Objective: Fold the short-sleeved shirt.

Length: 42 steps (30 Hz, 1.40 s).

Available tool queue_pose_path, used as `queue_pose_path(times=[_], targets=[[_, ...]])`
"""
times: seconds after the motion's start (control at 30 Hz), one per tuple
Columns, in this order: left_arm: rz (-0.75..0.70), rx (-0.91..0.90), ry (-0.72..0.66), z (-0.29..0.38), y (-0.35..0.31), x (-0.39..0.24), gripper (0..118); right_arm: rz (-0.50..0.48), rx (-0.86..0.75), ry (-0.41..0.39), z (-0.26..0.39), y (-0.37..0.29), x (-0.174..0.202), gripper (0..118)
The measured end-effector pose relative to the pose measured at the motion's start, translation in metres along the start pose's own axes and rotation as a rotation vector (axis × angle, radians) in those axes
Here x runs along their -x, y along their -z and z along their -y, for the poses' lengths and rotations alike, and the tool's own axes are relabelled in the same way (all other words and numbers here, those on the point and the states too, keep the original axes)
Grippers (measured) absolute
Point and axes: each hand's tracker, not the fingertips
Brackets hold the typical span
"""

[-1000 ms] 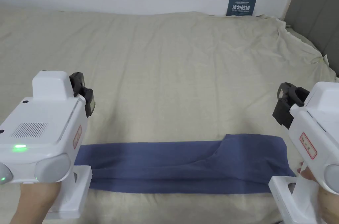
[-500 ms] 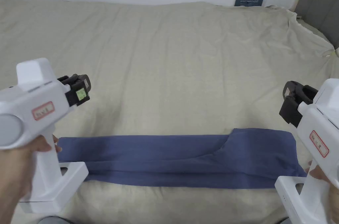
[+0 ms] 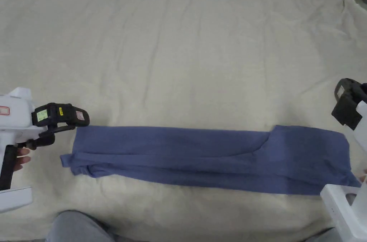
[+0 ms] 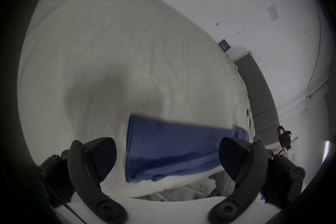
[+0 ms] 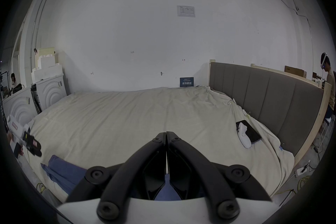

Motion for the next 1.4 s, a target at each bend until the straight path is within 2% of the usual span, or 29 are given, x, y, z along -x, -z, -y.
queue_pose_path(times=[0.13,0.23,0.3,0.47,0.53,0.57,0.73,0.8,0.83,0.87,0.9,1.13,1.2,1.3,1.4], targets=[[-0.033,0.023,-0.035,0.012,0.026,0.020,116,0.018,0.011,0.010,0.000,0.004,0.002,0],[0.018,0.088,-0.130,0.018,0.043,0.030,116,0.041,0.018,0.003,0.002,0.006,0.002,0],[0.045,0.046,-0.092,0.019,0.041,0.028,117,0.052,0.034,0.000,0.002,0.007,-0.001,0],[0.123,0.089,-0.088,0.015,0.045,0.028,116,0.071,0.063,0.029,0.007,0.011,-0.007,0],[0.235,0.119,-0.117,0.014,0.049,0.028,105,0.083,0.069,0.042,0.012,0.010,-0.009,0],[0.244,0.137,-0.128,0.013,0.054,0.028,97,0.086,0.074,0.043,0.013,0.010,-0.008,0],[0.175,0.125,-0.096,0.009,0.056,0.026,83,0.095,0.095,0.032,0.019,0.010,-0.010,0],[0.012,0.099,-0.051,0.012,0.059,0.027,23,0.092,0.101,0.037,0.020,0.011,-0.012,0],[-0.002,0.107,-0.042,0.014,0.062,0.030,15,0.090,0.102,0.039,0.020,0.011,-0.012,0],[0.068,0.093,-0.067,0.017,0.060,0.029,14,0.088,0.106,0.038,0.021,0.012,-0.012,0],[0.054,0.071,-0.067,0.020,0.060,0.025,12,0.086,0.107,0.037,0.022,0.012,-0.014,0],[-0.194,0.045,0.002,0.024,0.051,-0.042,7,0.061,0.103,0.037,0.024,0.008,-0.016,0],[-0.254,0.009,0.075,0.028,0.041,-0.071,7,0.053,0.091,0.062,0.023,0.004,-0.018,0],[-0.336,-0.030,0.154,0.034,0.022,-0.122,7,0.047,0.077,0.056,0.022,0.001,-0.019,0],[-0.315,-0.056,0.313,0.043,0.008,-0.173,7,0.024,0.074,0.085,0.022,0.001,-0.024,0]])
